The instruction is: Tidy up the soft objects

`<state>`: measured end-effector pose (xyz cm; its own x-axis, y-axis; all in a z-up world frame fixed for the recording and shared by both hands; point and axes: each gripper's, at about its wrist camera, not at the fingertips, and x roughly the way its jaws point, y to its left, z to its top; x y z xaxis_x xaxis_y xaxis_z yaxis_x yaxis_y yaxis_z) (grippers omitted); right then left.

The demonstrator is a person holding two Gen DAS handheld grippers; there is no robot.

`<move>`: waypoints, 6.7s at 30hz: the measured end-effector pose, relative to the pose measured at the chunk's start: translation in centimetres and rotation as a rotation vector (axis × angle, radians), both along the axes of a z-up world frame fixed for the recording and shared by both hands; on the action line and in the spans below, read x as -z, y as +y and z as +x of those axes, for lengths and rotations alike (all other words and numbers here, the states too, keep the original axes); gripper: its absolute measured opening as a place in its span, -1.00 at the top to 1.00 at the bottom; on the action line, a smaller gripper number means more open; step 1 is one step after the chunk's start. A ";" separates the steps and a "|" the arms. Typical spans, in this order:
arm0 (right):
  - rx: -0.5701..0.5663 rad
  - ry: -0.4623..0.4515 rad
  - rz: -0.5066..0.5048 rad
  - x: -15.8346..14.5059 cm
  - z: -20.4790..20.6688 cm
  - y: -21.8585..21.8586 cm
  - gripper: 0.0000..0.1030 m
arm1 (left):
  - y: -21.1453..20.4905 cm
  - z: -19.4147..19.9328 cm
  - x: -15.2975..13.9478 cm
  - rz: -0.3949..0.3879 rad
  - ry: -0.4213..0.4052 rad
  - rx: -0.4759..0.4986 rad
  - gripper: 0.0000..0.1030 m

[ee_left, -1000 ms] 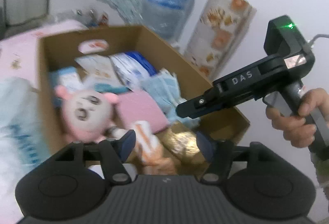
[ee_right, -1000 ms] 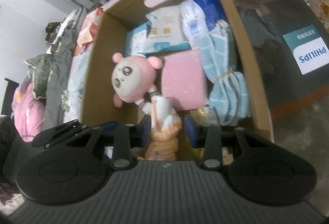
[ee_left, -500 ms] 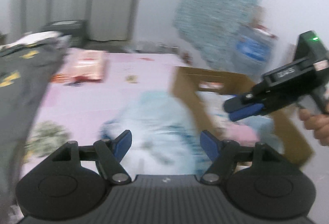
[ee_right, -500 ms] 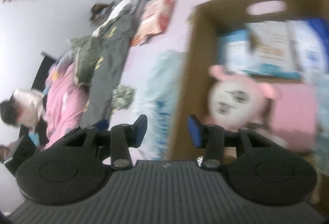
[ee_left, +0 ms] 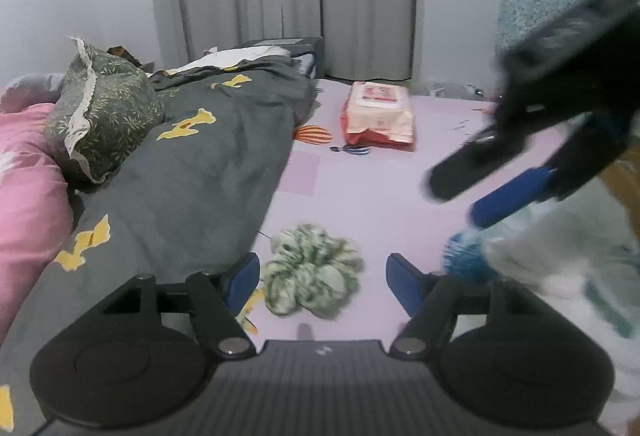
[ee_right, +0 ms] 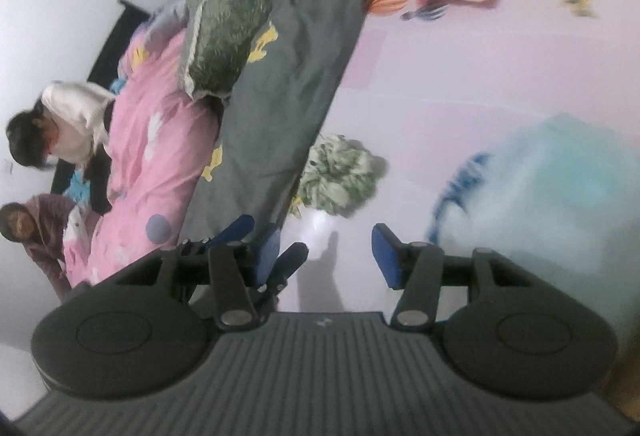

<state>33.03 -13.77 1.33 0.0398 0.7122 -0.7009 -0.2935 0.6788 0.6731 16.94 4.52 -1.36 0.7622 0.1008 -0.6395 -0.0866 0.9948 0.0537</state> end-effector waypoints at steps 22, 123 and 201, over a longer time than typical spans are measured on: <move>-0.043 0.130 -0.086 10.3 6.5 10.3 0.53 | 2.2 6.6 5.4 -0.068 0.146 -0.029 0.35; 0.825 -0.585 -0.619 -2.0 -36.5 -17.3 -0.98 | -13.0 -13.2 -2.7 -0.131 0.193 0.286 -0.99; 0.706 -0.451 -0.630 0.1 -34.6 -15.9 -0.98 | -15.9 -14.8 -3.2 -0.038 0.165 0.305 -0.99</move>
